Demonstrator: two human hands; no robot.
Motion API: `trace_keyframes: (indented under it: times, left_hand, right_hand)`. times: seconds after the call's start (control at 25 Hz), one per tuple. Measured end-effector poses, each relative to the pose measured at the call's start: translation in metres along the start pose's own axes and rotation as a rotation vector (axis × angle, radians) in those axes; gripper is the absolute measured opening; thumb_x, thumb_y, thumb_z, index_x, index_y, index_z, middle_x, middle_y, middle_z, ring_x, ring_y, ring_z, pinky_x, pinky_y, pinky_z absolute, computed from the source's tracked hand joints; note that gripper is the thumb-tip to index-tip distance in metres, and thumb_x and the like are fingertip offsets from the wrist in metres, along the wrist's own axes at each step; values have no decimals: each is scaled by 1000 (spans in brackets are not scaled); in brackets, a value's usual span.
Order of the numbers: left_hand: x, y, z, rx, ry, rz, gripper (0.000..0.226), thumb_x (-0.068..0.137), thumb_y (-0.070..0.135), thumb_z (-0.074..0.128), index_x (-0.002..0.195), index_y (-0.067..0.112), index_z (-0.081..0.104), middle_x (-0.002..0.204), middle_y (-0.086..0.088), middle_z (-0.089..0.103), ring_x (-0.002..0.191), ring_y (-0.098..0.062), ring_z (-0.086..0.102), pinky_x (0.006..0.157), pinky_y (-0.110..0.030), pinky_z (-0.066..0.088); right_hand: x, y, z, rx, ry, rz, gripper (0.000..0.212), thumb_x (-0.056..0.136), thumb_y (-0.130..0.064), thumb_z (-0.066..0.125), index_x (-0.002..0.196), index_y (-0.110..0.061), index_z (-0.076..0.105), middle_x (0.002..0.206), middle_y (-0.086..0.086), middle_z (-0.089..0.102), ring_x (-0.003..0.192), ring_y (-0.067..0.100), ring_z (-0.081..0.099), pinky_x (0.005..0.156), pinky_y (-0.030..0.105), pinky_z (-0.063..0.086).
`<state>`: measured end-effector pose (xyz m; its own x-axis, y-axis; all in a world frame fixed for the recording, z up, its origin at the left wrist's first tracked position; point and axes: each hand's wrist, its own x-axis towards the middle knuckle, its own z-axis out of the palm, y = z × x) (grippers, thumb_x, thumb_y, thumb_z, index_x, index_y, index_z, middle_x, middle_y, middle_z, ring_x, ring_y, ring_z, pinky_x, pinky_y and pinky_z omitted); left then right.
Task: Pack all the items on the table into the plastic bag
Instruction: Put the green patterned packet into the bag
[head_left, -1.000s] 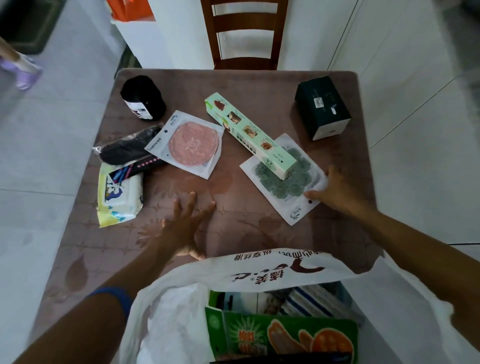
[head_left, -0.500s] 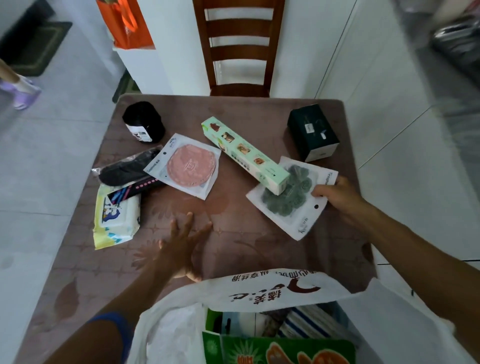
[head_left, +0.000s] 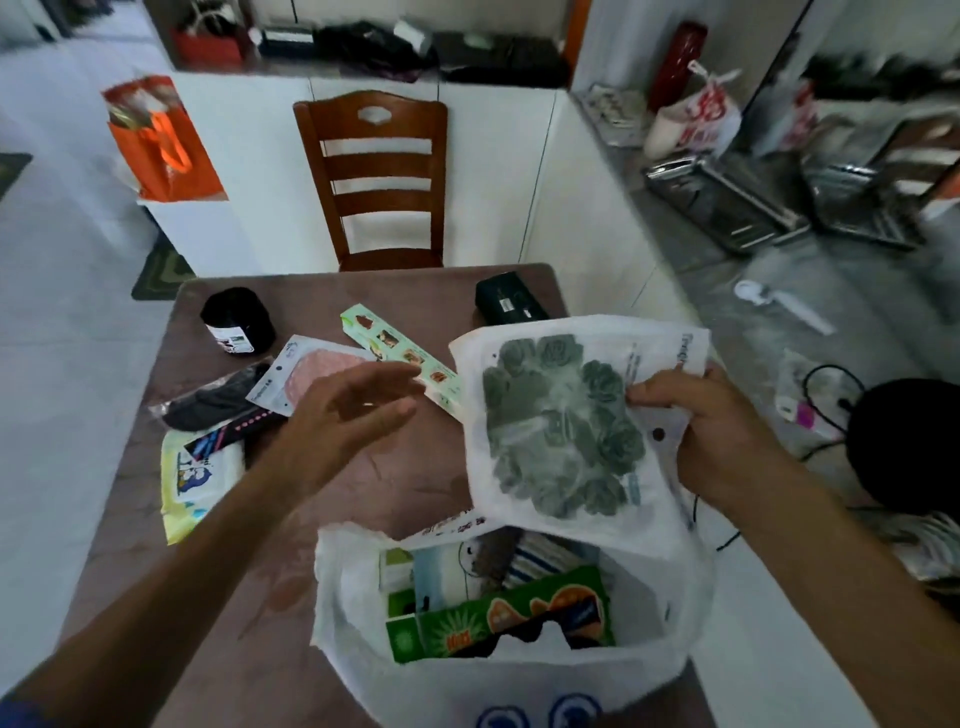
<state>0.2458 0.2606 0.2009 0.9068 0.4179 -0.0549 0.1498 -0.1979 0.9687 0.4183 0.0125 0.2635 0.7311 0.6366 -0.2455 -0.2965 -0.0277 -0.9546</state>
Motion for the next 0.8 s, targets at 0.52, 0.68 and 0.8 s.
trace_keyframes:
  times: [0.52,0.68,0.8]
  left_hand:
    - [-55,51,54,-121,98,-168,14,87,10,67,90,22,73,91,1,78,88,-21,74,83,-43,59]
    - [-74,64,65,-222,92,-213,15,89,10,63,101,17,70,98,1,76,92,-22,72,80,-32,60]
    - [-102,59,64,420,249,-48,38,87,27,68,124,21,59,118,7,66,109,-14,62,85,-20,53]
  right_hand:
    - [-52,15,7,45,204,-248,48,80,-13,74,119,-29,52,115,-5,69,98,11,69,68,28,58]
    - [-55,59,15,13,-58,67,50,79,0,70,121,-24,59,108,0,74,94,25,69,68,37,58]
    - [-52,75,14,58,73,102,28,84,2,64,105,-15,70,96,4,77,90,26,71,64,30,57]
